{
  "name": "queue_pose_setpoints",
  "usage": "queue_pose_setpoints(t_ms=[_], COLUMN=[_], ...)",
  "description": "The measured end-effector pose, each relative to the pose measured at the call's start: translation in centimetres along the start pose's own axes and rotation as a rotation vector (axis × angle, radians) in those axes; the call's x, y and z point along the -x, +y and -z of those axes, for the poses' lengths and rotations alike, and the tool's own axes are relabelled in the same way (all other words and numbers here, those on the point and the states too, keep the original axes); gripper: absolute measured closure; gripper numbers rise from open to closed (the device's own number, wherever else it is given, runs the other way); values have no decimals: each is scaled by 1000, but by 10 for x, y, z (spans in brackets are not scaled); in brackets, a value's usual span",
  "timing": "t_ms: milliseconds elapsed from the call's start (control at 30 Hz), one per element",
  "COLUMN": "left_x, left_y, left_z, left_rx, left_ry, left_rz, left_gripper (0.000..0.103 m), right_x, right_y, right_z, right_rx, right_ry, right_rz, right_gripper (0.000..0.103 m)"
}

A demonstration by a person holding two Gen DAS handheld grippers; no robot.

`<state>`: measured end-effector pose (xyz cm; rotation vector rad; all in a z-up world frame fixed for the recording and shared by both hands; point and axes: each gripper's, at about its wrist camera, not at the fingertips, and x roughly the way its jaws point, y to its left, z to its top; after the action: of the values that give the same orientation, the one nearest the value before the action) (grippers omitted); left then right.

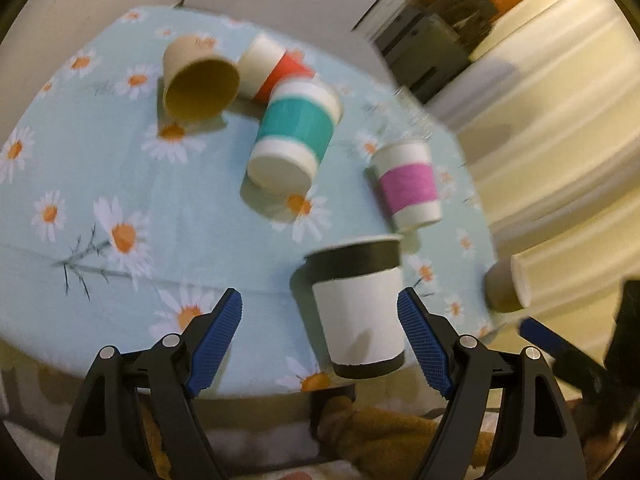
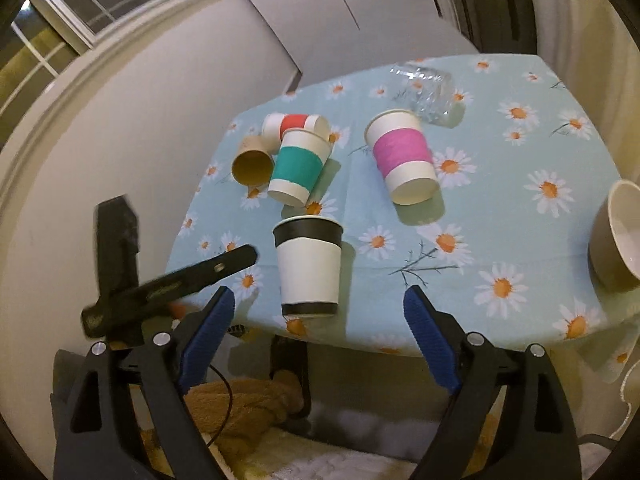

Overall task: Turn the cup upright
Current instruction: 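Move the left tool to the upright black-striped cup and close on it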

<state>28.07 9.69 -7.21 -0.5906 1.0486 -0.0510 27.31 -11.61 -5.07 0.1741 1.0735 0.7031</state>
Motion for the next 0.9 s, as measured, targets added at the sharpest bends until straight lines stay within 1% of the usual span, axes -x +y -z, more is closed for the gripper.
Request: queue_pose_setpoints(t_ms=[33, 100, 133, 233, 333, 400, 567, 700, 733, 900], left_x=[-7, -16, -18, -22, -25, -31, -46, -52, -53, -60], left_y=[-5, -12, -15, -31, -46, -56, -57, -52, -51, -53], left_z=[0, -1, -2, -9, -14, -15, -12, -13, -13, -13], left_rx=[-3, 8, 11, 7, -6, -16, -3, 19, 27, 21], left_ry=[38, 81, 90, 97, 94, 109, 135, 138, 138, 144], left_rz=[-20, -50, -67, -130, -163, -197, -285, -319, -324, -347], left_gripper=[25, 25, 25, 25, 25, 25, 25, 25, 27, 27], right_x=[0, -2, -4, -4, -4, -6, -12, -12, -12, -14], right_y=[-3, -12, -18, -35, -46, -52, -60, -61, -61, -61], right_z=[3, 12, 17, 24, 27, 28, 31, 33, 33, 34], right_rx=[-3, -8, -16, -38, -42, -48, -59, -58, -59, -64], right_ry=[-5, -8, -7, -15, -11, -8, 15, 27, 28, 37], right_rz=[3, -1, -7, -37, -51, -65, -86, -102, -105, -107], right_gripper=[17, 17, 17, 17, 17, 17, 17, 17, 17, 17])
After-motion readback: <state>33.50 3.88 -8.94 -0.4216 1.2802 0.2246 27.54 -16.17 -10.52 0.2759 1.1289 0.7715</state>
